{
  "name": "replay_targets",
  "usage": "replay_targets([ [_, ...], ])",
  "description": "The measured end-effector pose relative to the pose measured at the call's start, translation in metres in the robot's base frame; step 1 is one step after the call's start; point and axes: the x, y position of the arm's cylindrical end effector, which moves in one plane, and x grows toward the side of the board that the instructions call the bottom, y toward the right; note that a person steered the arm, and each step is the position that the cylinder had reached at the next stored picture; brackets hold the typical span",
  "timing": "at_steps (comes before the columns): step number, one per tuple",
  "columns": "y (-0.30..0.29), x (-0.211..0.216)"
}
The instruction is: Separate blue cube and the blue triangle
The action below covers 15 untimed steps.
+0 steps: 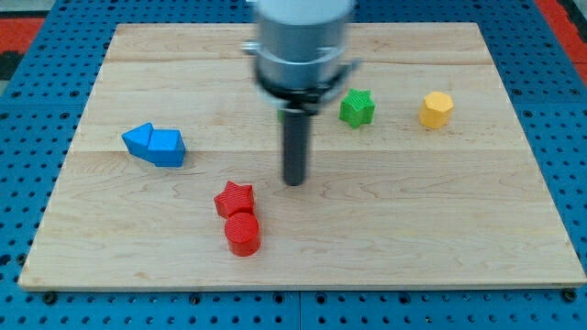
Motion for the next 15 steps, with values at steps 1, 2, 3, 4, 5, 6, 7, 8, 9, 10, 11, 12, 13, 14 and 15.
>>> replay_targets([
  [1, -0.076, -0.001],
  [2, -0.101, -0.014],
  [3, -0.145, -0.009],
  [4, -0.164, -0.018],
  [5, -0.119, -0.058],
  [6, -0.077, -0.061],
  [7, -0.098, -0.058],
  [8, -0.084, -0.041],
  [9, -0.067, -0.041],
  [10, -0.071, -0.053],
  [11, -0.067, -0.063],
  [12, -0.05, -0.04],
  [13, -0.034, -0.034],
  [14, -0.042, -0.071],
  [15, -0.042, -0.091],
])
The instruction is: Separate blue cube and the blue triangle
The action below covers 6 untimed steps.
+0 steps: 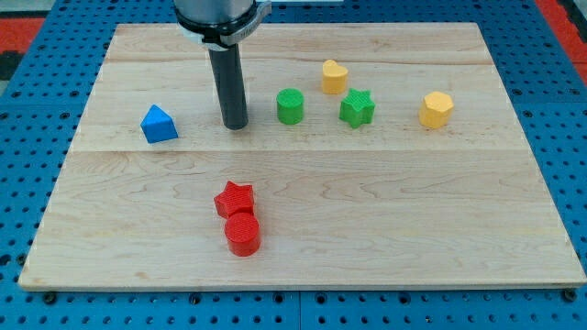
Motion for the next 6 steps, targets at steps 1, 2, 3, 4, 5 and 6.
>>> replay_targets([
  [1, -0.026, 0.043],
  [2, -0.116, 0.04],
  [3, -0.129, -0.004],
  [4, -0.096, -0.015],
  [5, -0.118, 0.019],
  [6, -0.052, 0.033],
])
